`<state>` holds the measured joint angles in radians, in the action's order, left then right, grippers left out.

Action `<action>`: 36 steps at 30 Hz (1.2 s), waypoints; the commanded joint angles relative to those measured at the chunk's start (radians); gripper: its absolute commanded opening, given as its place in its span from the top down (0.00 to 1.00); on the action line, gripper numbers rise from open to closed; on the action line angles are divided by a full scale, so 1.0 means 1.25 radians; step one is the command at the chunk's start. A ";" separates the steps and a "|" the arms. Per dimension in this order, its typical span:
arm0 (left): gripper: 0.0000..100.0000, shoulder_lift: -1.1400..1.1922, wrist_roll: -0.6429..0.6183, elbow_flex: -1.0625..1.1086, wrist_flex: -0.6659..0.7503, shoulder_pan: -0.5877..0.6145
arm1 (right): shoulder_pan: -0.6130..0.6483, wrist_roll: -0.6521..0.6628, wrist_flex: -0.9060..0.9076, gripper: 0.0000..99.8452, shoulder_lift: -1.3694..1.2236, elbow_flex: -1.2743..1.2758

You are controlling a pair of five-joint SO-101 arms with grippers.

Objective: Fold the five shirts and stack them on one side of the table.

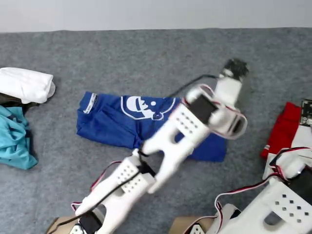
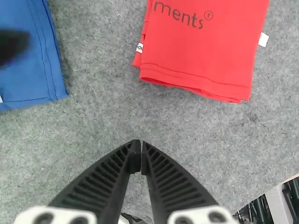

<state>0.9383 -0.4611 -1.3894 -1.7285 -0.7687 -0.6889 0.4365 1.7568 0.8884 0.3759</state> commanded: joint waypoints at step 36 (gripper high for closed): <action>1.00 -0.995 0.369 0.759 -0.020 1.058 | 0.575 -0.338 -0.252 0.76 -0.644 -0.218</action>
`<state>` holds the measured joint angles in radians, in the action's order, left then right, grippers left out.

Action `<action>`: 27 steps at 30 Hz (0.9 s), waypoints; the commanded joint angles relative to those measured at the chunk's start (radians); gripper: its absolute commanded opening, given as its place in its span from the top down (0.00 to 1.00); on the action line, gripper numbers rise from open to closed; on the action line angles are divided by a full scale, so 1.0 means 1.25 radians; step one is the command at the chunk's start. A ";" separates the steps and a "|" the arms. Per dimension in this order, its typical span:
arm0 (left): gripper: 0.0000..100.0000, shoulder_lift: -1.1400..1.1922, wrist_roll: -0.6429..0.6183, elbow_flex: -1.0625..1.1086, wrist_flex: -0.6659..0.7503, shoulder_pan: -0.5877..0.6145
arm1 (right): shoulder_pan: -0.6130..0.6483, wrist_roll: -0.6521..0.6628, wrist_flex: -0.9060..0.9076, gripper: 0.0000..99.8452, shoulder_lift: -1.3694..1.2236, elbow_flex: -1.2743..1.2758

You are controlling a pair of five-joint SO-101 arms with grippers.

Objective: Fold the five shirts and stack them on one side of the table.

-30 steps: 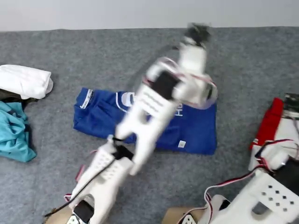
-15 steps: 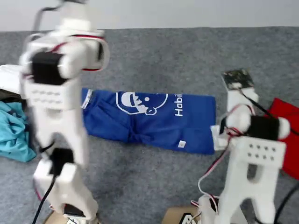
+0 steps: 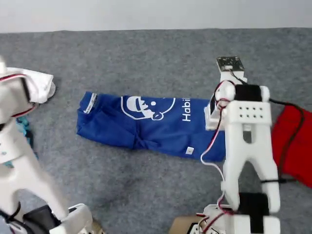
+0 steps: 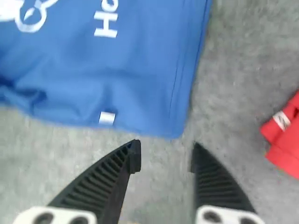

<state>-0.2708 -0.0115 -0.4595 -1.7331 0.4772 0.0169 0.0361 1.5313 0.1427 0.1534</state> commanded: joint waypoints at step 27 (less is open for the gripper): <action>1.00 -0.027 0.011 0.060 -0.016 0.131 | 0.015 -0.050 -0.158 0.76 -0.476 -0.254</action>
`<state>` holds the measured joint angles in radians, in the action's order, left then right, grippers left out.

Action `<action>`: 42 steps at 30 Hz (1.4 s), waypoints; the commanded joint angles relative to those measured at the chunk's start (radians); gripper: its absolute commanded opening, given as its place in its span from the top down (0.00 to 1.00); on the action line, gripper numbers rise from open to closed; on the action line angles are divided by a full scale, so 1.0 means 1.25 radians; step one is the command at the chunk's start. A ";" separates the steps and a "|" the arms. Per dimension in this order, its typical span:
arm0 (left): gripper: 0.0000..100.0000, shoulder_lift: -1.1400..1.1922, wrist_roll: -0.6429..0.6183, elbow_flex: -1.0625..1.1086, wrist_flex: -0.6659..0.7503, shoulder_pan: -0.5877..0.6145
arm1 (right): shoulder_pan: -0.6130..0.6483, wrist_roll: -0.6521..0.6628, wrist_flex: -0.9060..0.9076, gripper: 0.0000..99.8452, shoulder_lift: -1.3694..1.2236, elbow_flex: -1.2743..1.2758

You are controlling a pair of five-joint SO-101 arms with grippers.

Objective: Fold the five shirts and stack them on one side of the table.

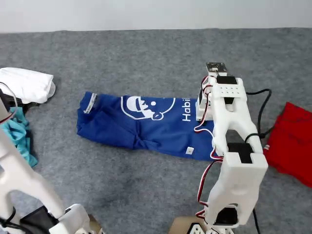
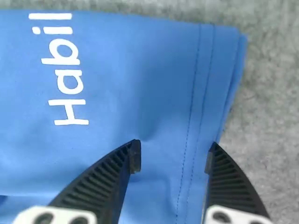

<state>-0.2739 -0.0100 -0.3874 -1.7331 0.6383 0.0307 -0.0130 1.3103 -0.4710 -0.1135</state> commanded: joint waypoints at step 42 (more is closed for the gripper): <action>1.00 -0.025 0.010 0.002 -0.017 0.002 | -0.006 -0.010 0.009 0.95 -0.094 -0.031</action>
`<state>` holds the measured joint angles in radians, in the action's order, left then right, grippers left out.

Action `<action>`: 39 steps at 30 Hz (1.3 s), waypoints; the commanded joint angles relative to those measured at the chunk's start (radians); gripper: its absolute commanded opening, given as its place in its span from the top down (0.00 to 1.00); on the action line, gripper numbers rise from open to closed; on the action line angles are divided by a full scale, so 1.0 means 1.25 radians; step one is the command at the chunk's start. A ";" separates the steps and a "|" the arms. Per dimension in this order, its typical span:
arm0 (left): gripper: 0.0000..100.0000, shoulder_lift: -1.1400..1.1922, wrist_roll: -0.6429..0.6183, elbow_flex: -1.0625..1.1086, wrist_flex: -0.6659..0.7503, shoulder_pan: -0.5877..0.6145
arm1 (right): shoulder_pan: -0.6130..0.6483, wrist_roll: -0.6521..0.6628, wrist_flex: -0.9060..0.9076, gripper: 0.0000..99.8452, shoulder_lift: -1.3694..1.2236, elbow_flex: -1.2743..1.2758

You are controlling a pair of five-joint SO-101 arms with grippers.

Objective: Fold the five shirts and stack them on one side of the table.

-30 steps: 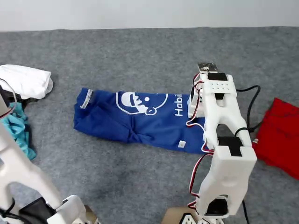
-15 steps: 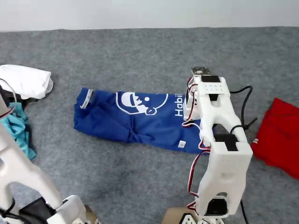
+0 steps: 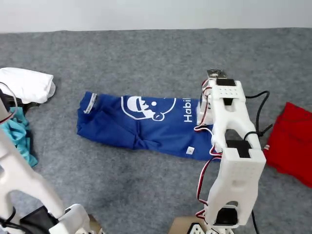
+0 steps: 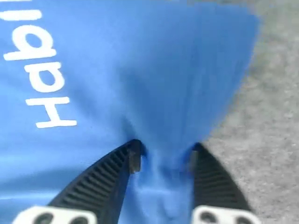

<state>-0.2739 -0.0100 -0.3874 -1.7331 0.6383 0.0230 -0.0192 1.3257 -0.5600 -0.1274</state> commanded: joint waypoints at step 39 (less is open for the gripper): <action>1.00 -0.029 0.006 0.002 -0.017 0.002 | -0.172 0.327 0.141 0.99 0.231 -0.068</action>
<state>-0.2739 -0.0100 -0.3874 -1.7331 0.6383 -0.2608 0.3751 1.4515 -0.3744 -0.1412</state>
